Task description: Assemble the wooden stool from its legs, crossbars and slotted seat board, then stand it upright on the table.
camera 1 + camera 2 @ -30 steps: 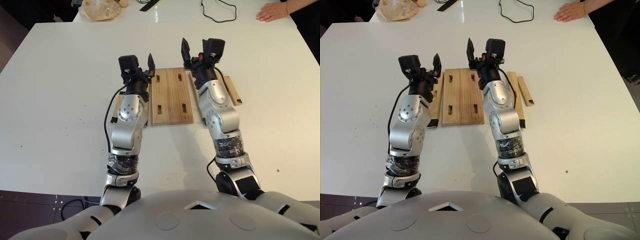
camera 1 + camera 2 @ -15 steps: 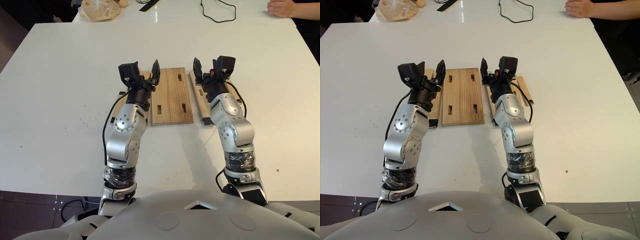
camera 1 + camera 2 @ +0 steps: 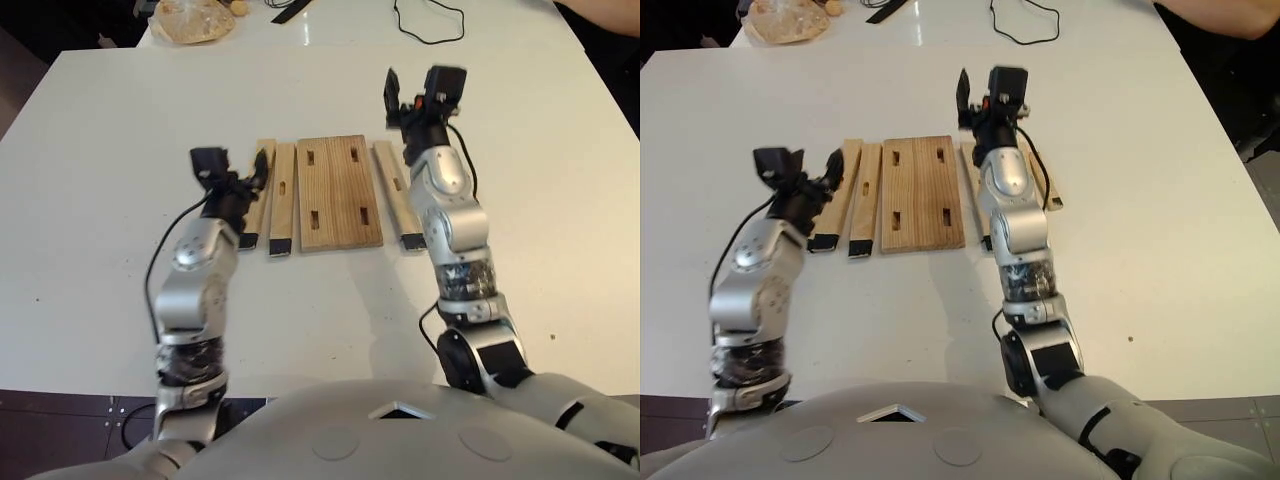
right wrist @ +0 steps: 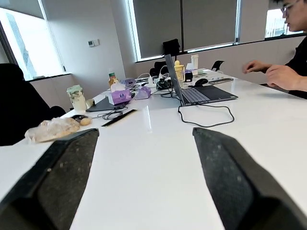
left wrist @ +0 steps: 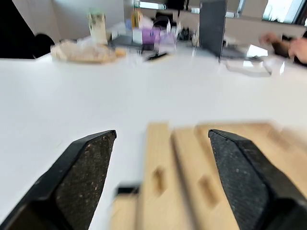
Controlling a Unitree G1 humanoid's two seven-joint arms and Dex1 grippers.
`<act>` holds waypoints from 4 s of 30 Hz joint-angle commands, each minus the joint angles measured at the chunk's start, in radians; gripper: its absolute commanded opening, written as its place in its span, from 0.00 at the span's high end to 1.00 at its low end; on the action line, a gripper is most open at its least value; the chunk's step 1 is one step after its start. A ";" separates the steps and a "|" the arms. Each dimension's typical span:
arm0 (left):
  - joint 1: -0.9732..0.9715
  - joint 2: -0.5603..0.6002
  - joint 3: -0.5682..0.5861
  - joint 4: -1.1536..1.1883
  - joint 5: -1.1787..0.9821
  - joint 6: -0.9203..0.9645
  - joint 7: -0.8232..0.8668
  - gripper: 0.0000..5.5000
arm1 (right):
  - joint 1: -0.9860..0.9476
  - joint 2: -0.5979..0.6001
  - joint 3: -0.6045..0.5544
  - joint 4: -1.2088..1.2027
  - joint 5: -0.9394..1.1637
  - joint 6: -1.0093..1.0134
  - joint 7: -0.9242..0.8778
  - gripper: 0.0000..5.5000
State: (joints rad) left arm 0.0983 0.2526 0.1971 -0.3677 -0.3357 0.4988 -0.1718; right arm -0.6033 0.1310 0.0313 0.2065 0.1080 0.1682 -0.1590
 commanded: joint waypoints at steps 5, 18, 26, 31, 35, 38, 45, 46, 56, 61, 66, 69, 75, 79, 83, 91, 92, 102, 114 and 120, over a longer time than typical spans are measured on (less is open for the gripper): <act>0.092 0.094 0.049 0.009 -0.078 0.031 -0.163 0.35 | -0.058 0.081 0.027 0.184 -0.033 -0.132 -0.053 0.34; 0.075 0.134 0.020 0.124 0.010 -0.016 -0.183 0.35 | -0.032 0.087 0.063 0.140 -0.020 -0.112 -0.054 0.34; 0.071 0.140 0.002 0.178 0.044 -0.052 -0.184 0.35 | -0.022 0.083 0.073 0.119 -0.009 -0.093 -0.046 0.34; 0.056 0.142 -0.005 0.202 0.055 -0.056 -0.185 0.35 | -0.021 0.079 0.080 0.111 -0.001 -0.088 -0.044 0.34; 0.061 0.144 -0.029 0.192 0.063 -0.050 -0.199 0.35 | -0.022 0.079 0.079 0.105 0.006 -0.082 -0.043 0.34; 0.072 0.146 -0.049 0.182 0.067 -0.050 -0.216 0.35 | -0.022 0.077 0.079 0.101 0.008 -0.078 -0.046 0.34; 0.087 0.148 -0.066 0.162 0.086 -0.019 -0.204 0.35 | -0.019 0.078 0.077 0.091 0.012 -0.072 -0.053 0.34; 0.089 0.145 -0.068 0.159 0.090 -0.007 -0.195 0.35 | -0.018 0.078 0.077 0.089 0.012 -0.071 -0.053 0.34; 0.150 0.121 -0.042 0.066 0.050 0.224 -0.126 0.61 | -0.012 0.076 0.073 0.075 0.010 -0.070 -0.068 0.34; 0.151 0.131 -0.054 0.067 0.069 0.278 -0.109 0.72 | -0.016 0.078 0.070 0.081 0.014 -0.077 -0.073 0.34; 0.091 0.130 -0.077 0.074 0.082 0.281 -0.091 0.76 | -0.006 0.083 0.032 0.064 0.053 -0.093 -0.079 0.34; -0.073 0.094 -0.018 0.087 0.025 0.265 -0.070 0.76 | -0.018 0.061 -0.024 0.005 0.137 -0.035 -0.054 0.34; -0.563 -0.045 0.258 0.108 -0.433 0.194 -0.067 0.76 | -0.135 -0.072 -0.120 -0.106 0.493 0.218 0.301 0.34; -0.675 -0.062 0.305 0.051 -0.728 0.167 -0.194 0.76 | -0.234 -0.233 -0.164 -0.108 0.648 0.352 0.588 0.34; -0.642 -0.050 0.254 0.016 -0.810 0.171 -0.294 0.76 | -0.314 -0.328 -0.198 -0.066 0.669 0.358 0.708 0.34; -0.517 0.060 0.169 -0.006 -0.940 0.266 -0.451 0.76 | -0.339 -0.404 -0.261 -0.122 0.907 0.575 0.915 0.34; -0.508 0.078 0.159 -0.003 -0.940 0.274 -0.473 0.76 | -0.344 -0.414 -0.270 -0.128 0.957 0.625 0.935 0.34; -0.460 0.179 0.047 -0.011 -0.890 0.293 -0.629 0.76 | -0.379 -0.509 -0.252 -0.141 1.104 0.881 0.986 0.34; -0.447 0.194 0.007 -0.018 -0.879 0.287 -0.628 0.76 | -0.318 -0.547 -0.177 -0.213 1.029 0.846 1.133 0.34; -0.440 0.193 0.005 -0.025 -0.881 0.283 -0.624 0.76 | -0.317 -0.551 -0.162 -0.187 0.990 0.846 1.135 0.48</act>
State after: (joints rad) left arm -0.3439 0.4328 0.2039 -0.3823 -1.2204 0.7891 -0.7978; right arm -0.9195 -0.4076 -0.1412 0.0104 1.1192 1.0180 0.9755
